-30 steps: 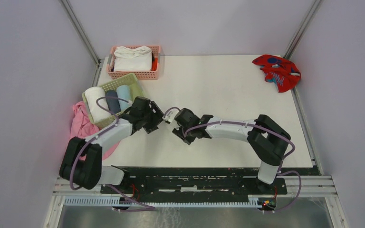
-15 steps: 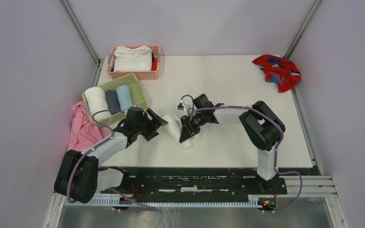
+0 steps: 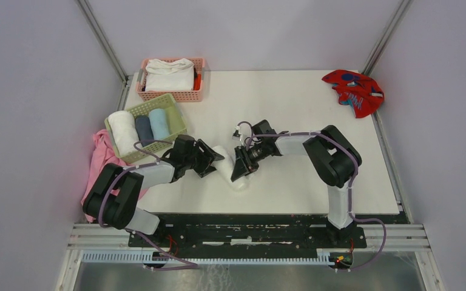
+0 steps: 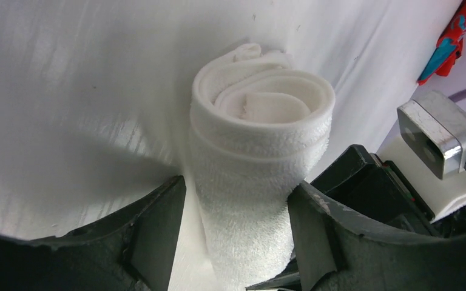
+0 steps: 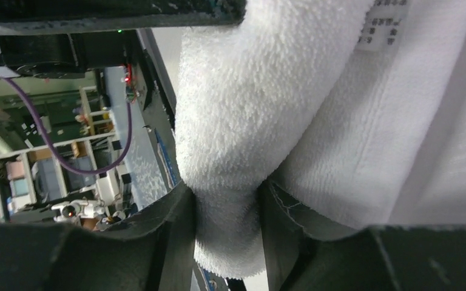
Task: Roll the towels
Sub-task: Roll the towel at the center of the board.
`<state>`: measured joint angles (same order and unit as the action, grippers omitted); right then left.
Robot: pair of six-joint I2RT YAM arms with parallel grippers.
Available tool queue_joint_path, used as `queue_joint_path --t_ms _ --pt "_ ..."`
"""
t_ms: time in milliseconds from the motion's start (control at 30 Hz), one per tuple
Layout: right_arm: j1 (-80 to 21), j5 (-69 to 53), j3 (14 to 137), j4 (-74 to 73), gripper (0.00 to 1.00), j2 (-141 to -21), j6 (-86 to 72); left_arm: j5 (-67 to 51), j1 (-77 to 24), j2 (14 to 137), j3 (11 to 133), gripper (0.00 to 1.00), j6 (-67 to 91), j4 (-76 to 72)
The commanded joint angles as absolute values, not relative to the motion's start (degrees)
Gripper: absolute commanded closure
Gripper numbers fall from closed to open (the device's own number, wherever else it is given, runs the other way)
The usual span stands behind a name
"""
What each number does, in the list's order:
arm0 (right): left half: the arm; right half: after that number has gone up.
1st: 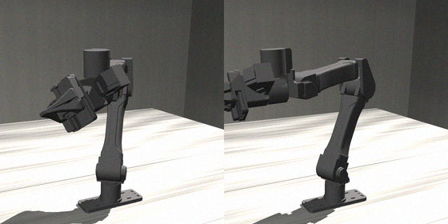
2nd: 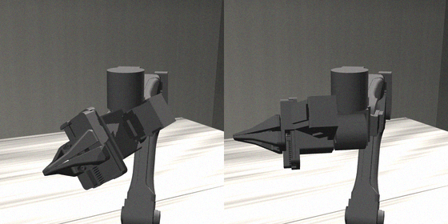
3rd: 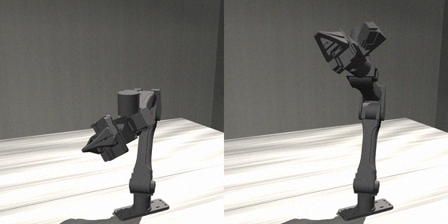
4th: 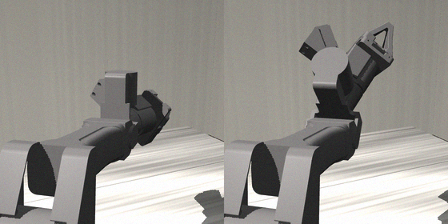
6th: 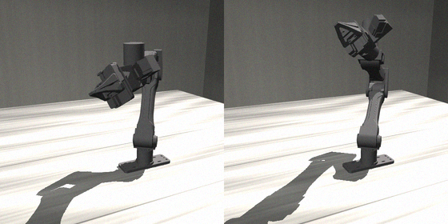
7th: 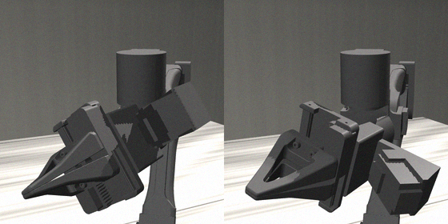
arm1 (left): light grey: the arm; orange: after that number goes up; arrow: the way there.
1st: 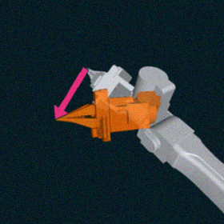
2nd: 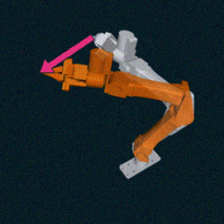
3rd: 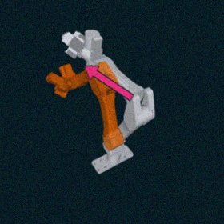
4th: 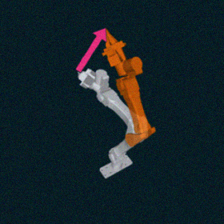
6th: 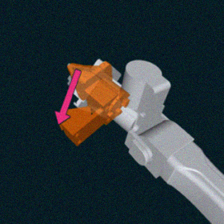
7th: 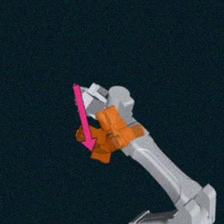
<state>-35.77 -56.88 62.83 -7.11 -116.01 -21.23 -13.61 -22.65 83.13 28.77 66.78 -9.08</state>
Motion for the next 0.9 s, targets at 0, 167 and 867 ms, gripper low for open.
queue_joint_path --t_ms 0,167,867 --pt "-36.48 -42.30 60.54 -16.26 0.50 -111.09 -17.48 -7.43 -23.06 86.48 28.91 0.31 69.25 -3.13" --pt "-38.13 -28.34 59.78 -20.47 0.41 -99.75 -14.30 -4.84 -23.04 87.38 28.38 0.32 70.36 0.87" --pt "-68.12 27.67 65.01 -23.26 0.35 -102.40 4.25 -4.05 -23.06 87.99 32.43 0.28 68.55 7.36"
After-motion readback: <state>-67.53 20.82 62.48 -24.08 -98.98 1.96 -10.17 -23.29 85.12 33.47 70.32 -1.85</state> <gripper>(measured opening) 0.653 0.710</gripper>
